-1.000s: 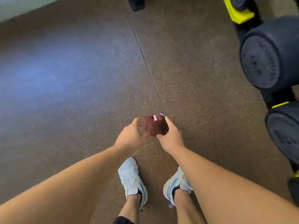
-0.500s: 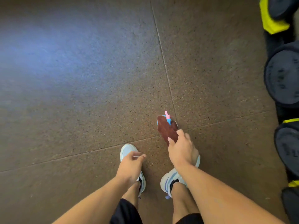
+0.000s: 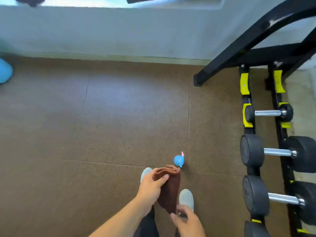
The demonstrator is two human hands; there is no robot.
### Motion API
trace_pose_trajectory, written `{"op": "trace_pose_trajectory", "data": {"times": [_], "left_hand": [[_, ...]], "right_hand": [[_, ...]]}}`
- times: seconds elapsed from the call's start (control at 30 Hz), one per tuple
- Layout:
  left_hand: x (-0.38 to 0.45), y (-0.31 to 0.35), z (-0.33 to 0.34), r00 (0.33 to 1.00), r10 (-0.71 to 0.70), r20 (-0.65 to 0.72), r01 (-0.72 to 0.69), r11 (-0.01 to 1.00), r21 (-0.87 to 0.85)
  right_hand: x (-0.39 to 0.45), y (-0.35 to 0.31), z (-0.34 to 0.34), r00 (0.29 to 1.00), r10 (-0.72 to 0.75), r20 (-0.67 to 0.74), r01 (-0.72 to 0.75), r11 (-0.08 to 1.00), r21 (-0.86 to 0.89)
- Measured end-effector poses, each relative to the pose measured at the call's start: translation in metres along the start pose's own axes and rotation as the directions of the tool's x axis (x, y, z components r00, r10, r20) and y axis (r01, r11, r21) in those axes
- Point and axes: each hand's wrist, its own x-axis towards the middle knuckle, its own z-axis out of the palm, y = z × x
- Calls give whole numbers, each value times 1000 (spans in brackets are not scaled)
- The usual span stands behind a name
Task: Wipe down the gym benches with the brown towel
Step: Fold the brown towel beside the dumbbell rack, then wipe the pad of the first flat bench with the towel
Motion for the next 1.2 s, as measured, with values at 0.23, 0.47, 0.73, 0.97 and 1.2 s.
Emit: {"op": "trace_pose_trajectory", "data": {"times": [0.23, 0.47, 0.73, 0.97, 1.2], "left_hand": [[-146, 34, 1, 856, 441, -271, -467, 884, -36], [-249, -13, 3, 742, 403, -536, -562, 809, -169], [-327, -129, -9, 565, 238, -790, -412, 911, -20], [-395, -223, -27, 583, 137, -800, -351, 931, -97], [-467, -332, -57, 521, 55, -852, -376, 911, -171]], "right_hand": [[-61, -95, -70, 894, -415, 168, 438, 889, -132], [-128, -122, -37, 673, -598, 436, 729, 635, -255], [-185, -68, 43, 550, -477, 685, 811, 501, -303], [-214, -14, 122, 324, -255, 911, 945, 50, -323], [-252, 60, 212, 144, -323, 935, 902, -345, -258]]}}
